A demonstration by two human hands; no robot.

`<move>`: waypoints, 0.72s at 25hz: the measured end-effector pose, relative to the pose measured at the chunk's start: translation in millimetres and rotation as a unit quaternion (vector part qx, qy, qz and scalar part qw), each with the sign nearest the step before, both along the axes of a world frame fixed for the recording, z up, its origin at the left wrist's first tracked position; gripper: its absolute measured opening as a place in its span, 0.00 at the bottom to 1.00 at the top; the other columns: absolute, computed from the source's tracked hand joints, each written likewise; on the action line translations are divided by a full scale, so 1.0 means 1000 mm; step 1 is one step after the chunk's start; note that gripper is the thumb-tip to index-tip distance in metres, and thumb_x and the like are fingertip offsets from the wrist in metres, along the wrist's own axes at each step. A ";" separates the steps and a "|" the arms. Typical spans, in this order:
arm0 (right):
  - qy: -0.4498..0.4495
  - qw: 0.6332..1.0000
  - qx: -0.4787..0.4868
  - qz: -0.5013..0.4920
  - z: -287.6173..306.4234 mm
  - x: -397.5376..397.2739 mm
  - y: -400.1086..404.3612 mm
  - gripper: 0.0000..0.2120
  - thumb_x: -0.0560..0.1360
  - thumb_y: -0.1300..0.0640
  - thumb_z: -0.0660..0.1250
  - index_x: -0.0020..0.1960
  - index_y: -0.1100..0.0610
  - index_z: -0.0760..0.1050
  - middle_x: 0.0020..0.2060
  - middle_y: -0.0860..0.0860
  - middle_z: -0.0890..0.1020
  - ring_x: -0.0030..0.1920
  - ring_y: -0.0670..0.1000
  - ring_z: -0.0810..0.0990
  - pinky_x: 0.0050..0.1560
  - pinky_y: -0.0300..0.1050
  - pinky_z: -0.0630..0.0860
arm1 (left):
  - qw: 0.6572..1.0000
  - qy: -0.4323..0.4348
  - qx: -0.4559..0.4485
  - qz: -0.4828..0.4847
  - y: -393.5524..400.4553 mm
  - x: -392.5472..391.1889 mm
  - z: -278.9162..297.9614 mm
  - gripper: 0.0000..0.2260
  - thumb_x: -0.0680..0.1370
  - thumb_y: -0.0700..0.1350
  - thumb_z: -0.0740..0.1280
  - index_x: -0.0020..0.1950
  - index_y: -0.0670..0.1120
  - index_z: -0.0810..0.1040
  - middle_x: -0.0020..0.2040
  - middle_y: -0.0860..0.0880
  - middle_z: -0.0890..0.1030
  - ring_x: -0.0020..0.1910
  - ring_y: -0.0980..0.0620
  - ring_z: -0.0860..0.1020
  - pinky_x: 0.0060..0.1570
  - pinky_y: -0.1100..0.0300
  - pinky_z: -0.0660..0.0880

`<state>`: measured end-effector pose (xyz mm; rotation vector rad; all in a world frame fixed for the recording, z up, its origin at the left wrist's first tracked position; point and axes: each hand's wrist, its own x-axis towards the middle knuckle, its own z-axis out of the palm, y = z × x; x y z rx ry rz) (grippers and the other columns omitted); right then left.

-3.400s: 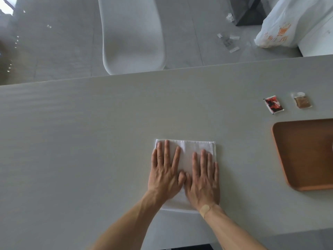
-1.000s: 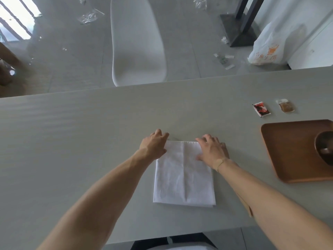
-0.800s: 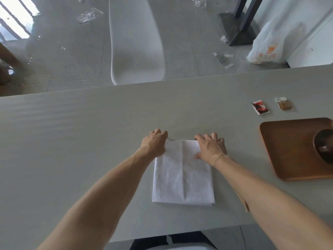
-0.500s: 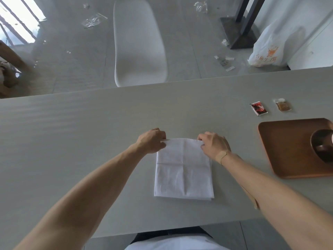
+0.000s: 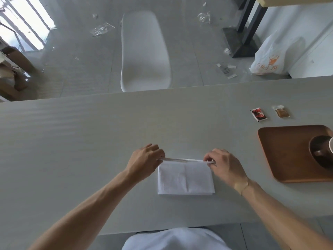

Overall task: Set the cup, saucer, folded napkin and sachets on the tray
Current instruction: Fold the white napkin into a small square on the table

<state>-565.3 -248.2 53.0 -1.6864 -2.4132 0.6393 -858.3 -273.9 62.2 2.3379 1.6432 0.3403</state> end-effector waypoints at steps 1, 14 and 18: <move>0.002 1.000 0.002 0.000 -0.002 0.002 -0.009 0.08 0.70 0.63 0.71 0.44 0.51 0.80 0.41 0.48 0.81 0.46 0.53 0.79 0.42 0.43 0.70 | 1.000 -0.004 0.013 -0.008 -0.011 0.000 -0.002 0.04 0.73 0.43 0.74 0.45 0.49 0.82 0.41 0.51 0.81 0.41 0.47 0.79 0.28 0.59 0.70; -0.021 0.999 -0.005 0.029 -0.043 0.013 -0.069 0.14 0.61 0.63 0.76 0.41 0.49 0.80 0.38 0.44 0.81 0.41 0.52 0.80 0.40 0.43 0.76 | 0.994 0.000 -0.102 0.031 -0.079 0.010 -0.061 0.06 0.73 0.45 0.70 0.49 0.51 0.81 0.47 0.53 0.81 0.46 0.48 0.80 0.33 0.55 0.77; -0.021 0.999 -0.002 0.043 -0.052 0.012 -0.076 0.14 0.60 0.61 0.78 0.39 0.49 0.78 0.37 0.43 0.80 0.39 0.51 0.80 0.34 0.41 0.76 | 0.992 0.019 -0.123 0.033 -0.083 0.008 -0.073 0.07 0.74 0.46 0.67 0.52 0.52 0.79 0.52 0.53 0.79 0.50 0.49 0.78 0.33 0.57 0.73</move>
